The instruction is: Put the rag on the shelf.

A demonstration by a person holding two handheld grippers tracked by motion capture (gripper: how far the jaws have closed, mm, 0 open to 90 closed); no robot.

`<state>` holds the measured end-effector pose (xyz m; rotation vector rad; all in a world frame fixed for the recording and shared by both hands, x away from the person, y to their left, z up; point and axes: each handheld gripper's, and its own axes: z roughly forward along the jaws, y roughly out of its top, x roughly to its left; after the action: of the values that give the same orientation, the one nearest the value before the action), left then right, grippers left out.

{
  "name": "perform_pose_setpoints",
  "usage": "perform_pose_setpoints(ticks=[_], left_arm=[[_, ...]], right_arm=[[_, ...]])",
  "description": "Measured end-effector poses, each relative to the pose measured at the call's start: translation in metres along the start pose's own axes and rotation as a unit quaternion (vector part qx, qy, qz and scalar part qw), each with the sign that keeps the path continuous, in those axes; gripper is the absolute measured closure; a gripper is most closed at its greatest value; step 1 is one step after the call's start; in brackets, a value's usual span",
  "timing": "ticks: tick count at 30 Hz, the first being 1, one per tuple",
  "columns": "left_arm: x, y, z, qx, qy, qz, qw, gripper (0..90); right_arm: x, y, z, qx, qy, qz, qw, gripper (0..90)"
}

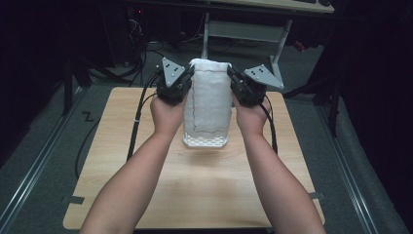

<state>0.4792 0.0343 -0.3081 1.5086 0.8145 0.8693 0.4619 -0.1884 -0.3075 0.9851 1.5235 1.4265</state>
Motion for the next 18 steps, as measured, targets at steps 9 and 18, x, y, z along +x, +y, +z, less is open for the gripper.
perform_pose_setpoints(ticks=[9,18], left_arm=[[0.011,-0.021,0.034,0.036,0.010,-0.018,0.9991,84.6],[0.017,-0.046,0.058,0.094,0.006,-0.028,0.9951,83.7]], right_arm=[[-0.011,-0.010,0.032,0.048,0.001,-0.021,0.9986,85.6],[-0.019,-0.034,0.059,0.109,-0.005,-0.032,0.9935,85.3]])
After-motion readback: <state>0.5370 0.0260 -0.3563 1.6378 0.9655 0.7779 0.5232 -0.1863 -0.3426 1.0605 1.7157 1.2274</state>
